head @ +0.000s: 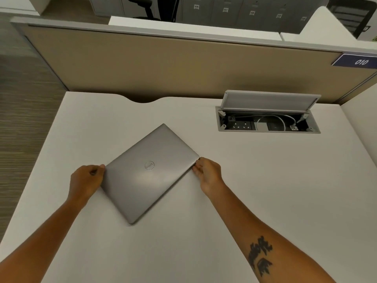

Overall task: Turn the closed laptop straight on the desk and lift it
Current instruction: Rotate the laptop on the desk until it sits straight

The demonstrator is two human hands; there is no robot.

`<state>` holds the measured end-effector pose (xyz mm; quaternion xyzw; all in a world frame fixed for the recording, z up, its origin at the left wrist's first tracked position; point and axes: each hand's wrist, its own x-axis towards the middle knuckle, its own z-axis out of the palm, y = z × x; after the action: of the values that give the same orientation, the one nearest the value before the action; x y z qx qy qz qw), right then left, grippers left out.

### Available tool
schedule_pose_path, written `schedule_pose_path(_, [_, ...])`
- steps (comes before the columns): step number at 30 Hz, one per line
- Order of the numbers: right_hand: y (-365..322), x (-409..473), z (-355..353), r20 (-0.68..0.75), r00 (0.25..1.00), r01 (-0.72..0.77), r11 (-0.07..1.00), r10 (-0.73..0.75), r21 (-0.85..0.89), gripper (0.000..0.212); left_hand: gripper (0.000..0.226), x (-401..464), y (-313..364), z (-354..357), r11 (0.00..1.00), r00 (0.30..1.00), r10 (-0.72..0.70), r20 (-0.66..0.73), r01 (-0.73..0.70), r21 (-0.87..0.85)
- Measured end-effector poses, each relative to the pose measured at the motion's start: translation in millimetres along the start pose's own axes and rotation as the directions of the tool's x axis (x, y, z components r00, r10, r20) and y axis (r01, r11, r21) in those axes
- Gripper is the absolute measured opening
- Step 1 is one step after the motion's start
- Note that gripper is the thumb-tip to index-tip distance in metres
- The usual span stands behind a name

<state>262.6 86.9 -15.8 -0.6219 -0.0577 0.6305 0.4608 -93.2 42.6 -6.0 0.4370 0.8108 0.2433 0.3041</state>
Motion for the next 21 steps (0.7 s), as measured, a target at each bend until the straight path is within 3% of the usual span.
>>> schedule_pose_path(5, [-14,9,7,0.013,0.999,0.047,0.986,-0.046,-0.158,0.021,0.049,-47,-13,10,0.996,0.996,-0.088,-0.011,0.088,-0.023])
schedule_pose_path(12, [-27,10,10,0.104,0.991,0.116,0.949,-0.089,-0.292,0.053,0.029,-97,-20,23,0.993,0.993,-0.114,0.035,0.115,-0.029])
schedule_pose_path(14, [-27,7,7,0.135,0.989,0.105,0.948,-0.066,-0.3,0.048,0.028,-98,-21,23,0.993,0.992,-0.116,0.05,0.117,-0.017])
schedule_pose_path(17, [-20,-5,2,0.159,0.985,0.105,0.952,-0.061,-0.286,0.021,0.032,-91,-19,25,0.994,0.99,-0.112,0.083,0.111,0.013])
schedule_pose_path(21, [0,-30,-7,0.192,0.98,0.108,0.96,-0.058,-0.258,0.03,0.031,-75,-2,35,0.998,0.99,-0.042,0.132,0.036,0.046])
